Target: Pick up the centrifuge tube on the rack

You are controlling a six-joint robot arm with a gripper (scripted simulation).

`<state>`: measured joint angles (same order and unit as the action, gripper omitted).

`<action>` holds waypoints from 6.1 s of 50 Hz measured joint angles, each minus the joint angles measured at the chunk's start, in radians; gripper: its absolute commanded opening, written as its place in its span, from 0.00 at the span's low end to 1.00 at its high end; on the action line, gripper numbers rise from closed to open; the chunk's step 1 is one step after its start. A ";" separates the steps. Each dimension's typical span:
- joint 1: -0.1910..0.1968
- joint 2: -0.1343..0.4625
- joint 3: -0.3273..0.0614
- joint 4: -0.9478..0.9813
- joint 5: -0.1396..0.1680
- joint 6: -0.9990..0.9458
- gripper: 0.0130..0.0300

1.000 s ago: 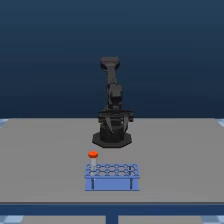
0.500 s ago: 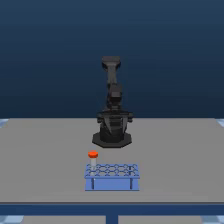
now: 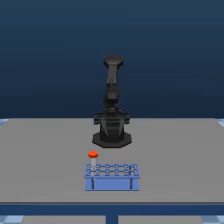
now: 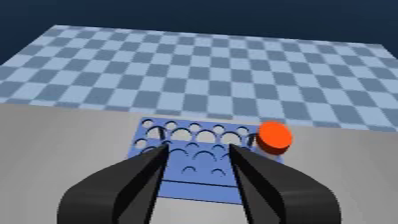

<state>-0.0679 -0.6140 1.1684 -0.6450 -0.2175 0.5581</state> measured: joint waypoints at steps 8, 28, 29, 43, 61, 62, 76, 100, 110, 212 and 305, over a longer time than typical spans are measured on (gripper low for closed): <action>-0.041 0.040 -0.027 -0.128 -0.014 0.111 1.00; -0.156 0.178 -0.137 -0.438 -0.051 0.372 1.00; -0.161 0.185 -0.143 -0.452 -0.052 0.384 1.00; -0.217 0.266 -0.220 -0.612 -0.064 0.524 1.00; -0.252 0.324 -0.280 -0.733 -0.069 0.638 1.00; -0.253 0.326 -0.282 -0.736 -0.069 0.641 1.00; -0.263 0.343 -0.296 -0.755 -0.071 0.662 1.00; -0.261 0.352 -0.277 -0.654 -0.076 0.568 1.00; -0.261 0.367 -0.268 -0.582 -0.082 0.495 1.00; -0.262 0.419 -0.236 -0.353 -0.125 0.236 0.00; -0.262 0.230 -0.414 -1.472 -0.111 1.404 0.00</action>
<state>-0.3297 -0.3841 0.7544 -2.1173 -0.3288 1.9622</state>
